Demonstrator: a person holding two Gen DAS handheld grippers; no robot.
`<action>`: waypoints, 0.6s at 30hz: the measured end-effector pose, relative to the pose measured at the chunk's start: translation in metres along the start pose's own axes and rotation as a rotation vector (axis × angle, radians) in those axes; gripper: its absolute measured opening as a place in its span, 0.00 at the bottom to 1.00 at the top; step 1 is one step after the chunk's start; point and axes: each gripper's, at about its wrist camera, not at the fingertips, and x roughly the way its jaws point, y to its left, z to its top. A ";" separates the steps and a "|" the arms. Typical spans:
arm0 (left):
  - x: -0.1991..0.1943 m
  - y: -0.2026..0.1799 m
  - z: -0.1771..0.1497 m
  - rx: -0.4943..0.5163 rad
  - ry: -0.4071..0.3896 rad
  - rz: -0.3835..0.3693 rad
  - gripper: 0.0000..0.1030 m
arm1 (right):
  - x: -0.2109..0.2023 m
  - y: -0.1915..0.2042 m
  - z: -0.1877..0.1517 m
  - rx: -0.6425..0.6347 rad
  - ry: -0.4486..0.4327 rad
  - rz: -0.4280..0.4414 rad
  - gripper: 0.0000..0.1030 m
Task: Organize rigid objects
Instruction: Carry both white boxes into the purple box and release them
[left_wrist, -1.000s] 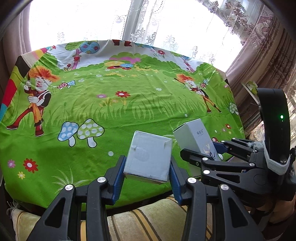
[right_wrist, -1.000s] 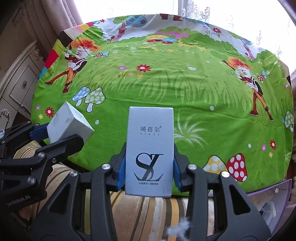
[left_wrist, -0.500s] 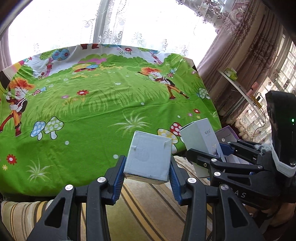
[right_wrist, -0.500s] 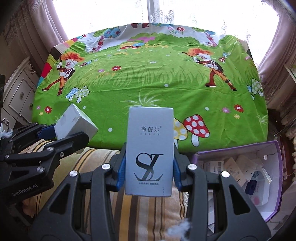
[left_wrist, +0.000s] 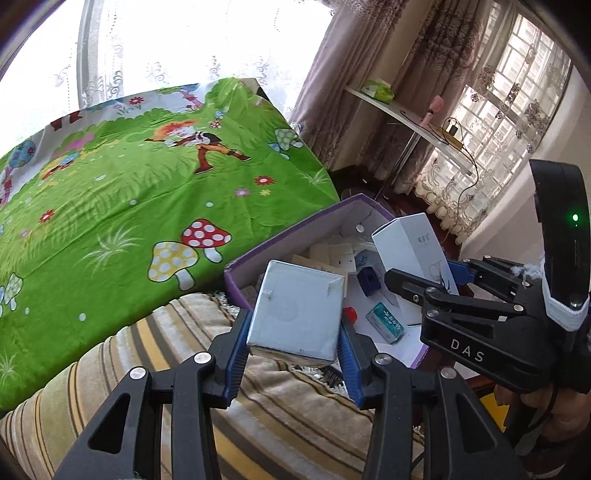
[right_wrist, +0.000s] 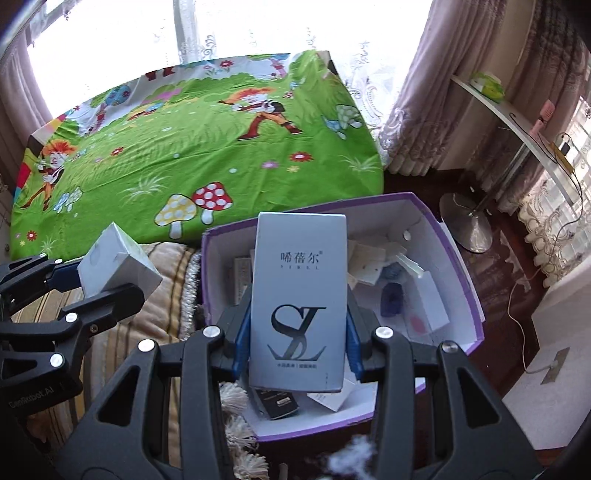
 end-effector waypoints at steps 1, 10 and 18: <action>0.004 -0.008 0.001 0.015 0.006 -0.007 0.44 | 0.000 -0.008 -0.003 0.015 0.001 -0.009 0.44; 0.020 -0.041 0.003 0.078 0.047 -0.016 0.76 | -0.004 -0.050 -0.022 0.093 0.004 -0.059 0.54; 0.023 -0.058 0.002 0.101 0.081 0.003 0.94 | -0.009 -0.055 -0.027 0.096 0.002 -0.062 0.54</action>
